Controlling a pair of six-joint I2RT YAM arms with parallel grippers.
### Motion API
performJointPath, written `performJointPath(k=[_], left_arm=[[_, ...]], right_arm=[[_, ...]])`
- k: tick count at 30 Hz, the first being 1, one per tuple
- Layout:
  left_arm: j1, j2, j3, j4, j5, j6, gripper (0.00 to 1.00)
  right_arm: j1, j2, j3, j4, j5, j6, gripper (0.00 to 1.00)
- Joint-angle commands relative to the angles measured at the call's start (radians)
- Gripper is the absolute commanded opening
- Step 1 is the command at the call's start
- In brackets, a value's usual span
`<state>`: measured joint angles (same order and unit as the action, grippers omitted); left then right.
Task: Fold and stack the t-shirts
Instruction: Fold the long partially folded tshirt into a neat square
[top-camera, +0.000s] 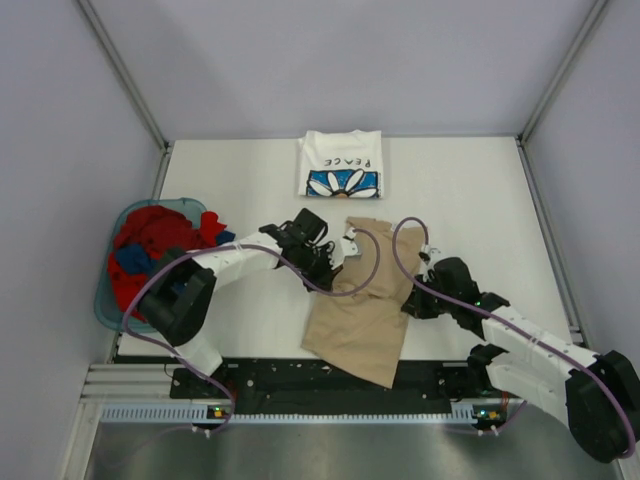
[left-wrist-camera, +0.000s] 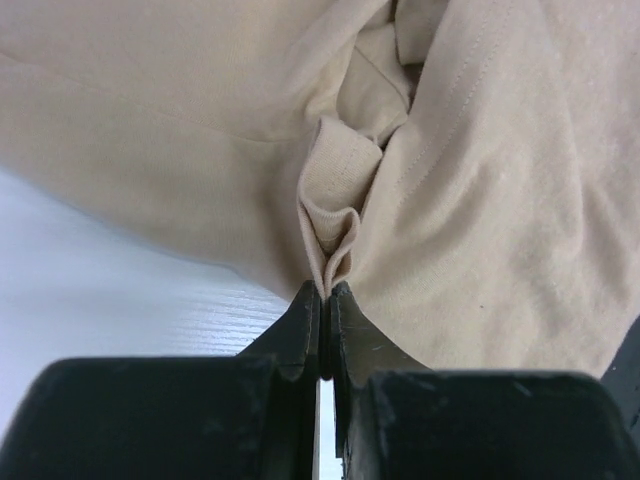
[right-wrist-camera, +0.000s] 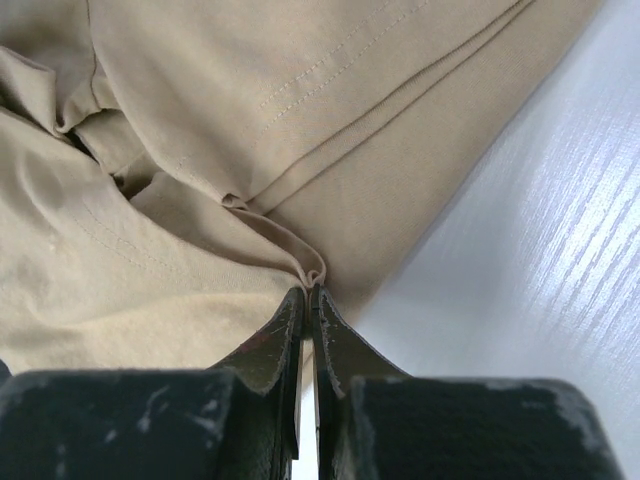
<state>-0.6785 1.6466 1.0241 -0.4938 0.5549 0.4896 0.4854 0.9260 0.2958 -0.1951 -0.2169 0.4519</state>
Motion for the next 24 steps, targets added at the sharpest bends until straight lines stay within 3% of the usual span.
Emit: performJointPath(k=[1, 3, 4, 5, 7, 8, 10, 14, 17, 20, 24], left_arm=[[0.008, 0.035, 0.031, 0.069, -0.055, -0.046, 0.00], [0.010, 0.032, 0.033, 0.102, -0.102, -0.069, 0.00], [0.010, 0.030, 0.030, 0.116, -0.118, -0.078, 0.02], [0.010, 0.027, 0.031, 0.118, -0.118, -0.079, 0.10], [0.010, 0.019, 0.031, 0.116, -0.112, -0.079, 0.35], [0.010, 0.007, 0.034, 0.112, -0.116, -0.071, 0.44], [0.013, -0.025, 0.059, 0.094, -0.139, -0.054, 0.51], [0.033, -0.145, 0.139, -0.011, -0.066, 0.042, 0.53], [0.036, -0.249, 0.120, -0.155, 0.075, 0.240, 0.46], [0.036, -0.275, 0.079, -0.401, 0.177, 0.452, 0.42], [0.014, -0.309, -0.013, -0.577, 0.191, 0.633, 0.45]], right_arm=[[-0.011, -0.009, 0.043, 0.020, 0.020, -0.032, 0.03], [-0.010, -0.027, 0.045, 0.019, 0.037, -0.032, 0.12], [-0.011, -0.036, 0.045, 0.019, 0.045, -0.033, 0.23], [-0.011, -0.048, 0.051, 0.019, 0.045, -0.041, 0.35], [-0.011, -0.085, 0.068, 0.017, 0.036, -0.068, 0.50], [-0.011, -0.111, 0.083, 0.014, 0.028, -0.091, 0.52], [-0.011, -0.171, 0.118, 0.020, 0.011, -0.142, 0.54], [0.034, -0.234, 0.242, -0.021, -0.102, -0.312, 0.61], [0.232, -0.220, 0.311, -0.139, -0.093, -0.479, 0.62], [0.480, -0.176, 0.319, -0.239, -0.041, -0.521, 0.62], [0.818, -0.138, 0.351, -0.208, 0.193, -0.397, 0.58]])
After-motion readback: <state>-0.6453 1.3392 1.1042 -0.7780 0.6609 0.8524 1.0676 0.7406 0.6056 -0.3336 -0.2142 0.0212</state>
